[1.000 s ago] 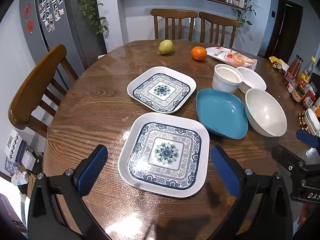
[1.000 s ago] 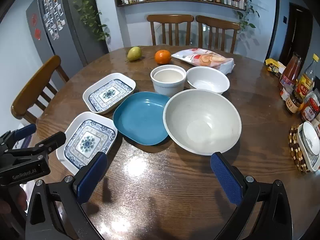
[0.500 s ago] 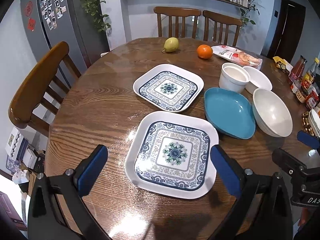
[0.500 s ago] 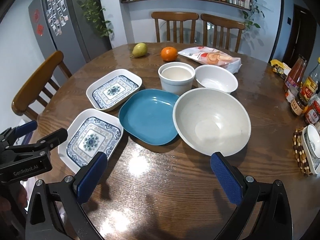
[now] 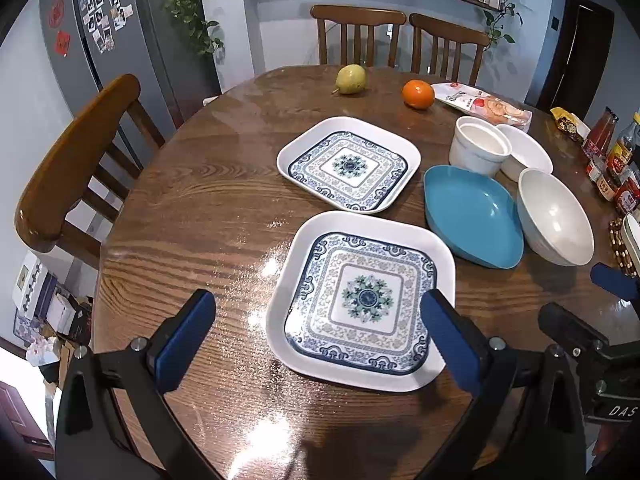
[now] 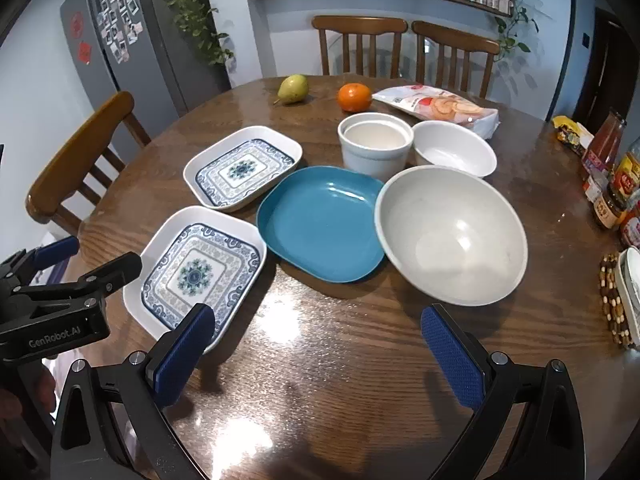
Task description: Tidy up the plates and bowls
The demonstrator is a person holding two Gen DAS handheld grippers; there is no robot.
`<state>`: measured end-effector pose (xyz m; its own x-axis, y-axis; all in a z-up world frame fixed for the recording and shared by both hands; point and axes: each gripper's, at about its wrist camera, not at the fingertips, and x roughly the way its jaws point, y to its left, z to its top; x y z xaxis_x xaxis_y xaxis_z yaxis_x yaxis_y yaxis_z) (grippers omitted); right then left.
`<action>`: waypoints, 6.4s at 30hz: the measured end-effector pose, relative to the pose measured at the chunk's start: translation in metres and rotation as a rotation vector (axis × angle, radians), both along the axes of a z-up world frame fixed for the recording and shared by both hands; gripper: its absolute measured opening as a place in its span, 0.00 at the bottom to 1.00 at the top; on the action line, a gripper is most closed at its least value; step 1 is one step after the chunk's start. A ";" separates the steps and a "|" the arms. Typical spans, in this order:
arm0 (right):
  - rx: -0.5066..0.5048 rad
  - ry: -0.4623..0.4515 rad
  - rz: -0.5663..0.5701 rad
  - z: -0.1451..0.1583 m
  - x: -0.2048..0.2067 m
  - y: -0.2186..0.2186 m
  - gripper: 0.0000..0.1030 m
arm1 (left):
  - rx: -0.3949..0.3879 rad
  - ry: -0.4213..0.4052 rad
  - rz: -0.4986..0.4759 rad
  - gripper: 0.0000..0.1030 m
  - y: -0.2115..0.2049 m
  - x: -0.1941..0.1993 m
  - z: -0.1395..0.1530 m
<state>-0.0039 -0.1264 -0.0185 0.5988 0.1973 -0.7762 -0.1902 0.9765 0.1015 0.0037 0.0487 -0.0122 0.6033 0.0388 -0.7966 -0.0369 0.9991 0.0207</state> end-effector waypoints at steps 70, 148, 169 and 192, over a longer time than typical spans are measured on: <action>0.111 0.230 -0.048 -0.066 -0.009 -0.013 0.15 | 0.016 0.162 -0.238 0.12 -0.047 -0.014 -0.062; 0.093 0.288 -0.017 -0.054 0.170 0.104 0.18 | 0.110 0.092 -0.281 0.13 0.047 0.196 -0.052; 0.149 0.114 0.082 0.006 0.106 0.095 0.17 | 0.124 -0.114 -0.133 0.11 0.052 0.093 0.019; 0.210 0.152 0.010 -0.010 -0.025 0.018 0.17 | 0.041 -0.084 -0.254 0.11 -0.018 -0.015 0.013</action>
<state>-0.0291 -0.1085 -0.0284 0.4757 0.3686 -0.7986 -0.1664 0.9293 0.3297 -0.0110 0.0307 0.0005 0.6620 -0.0911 -0.7439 0.2113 0.9750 0.0686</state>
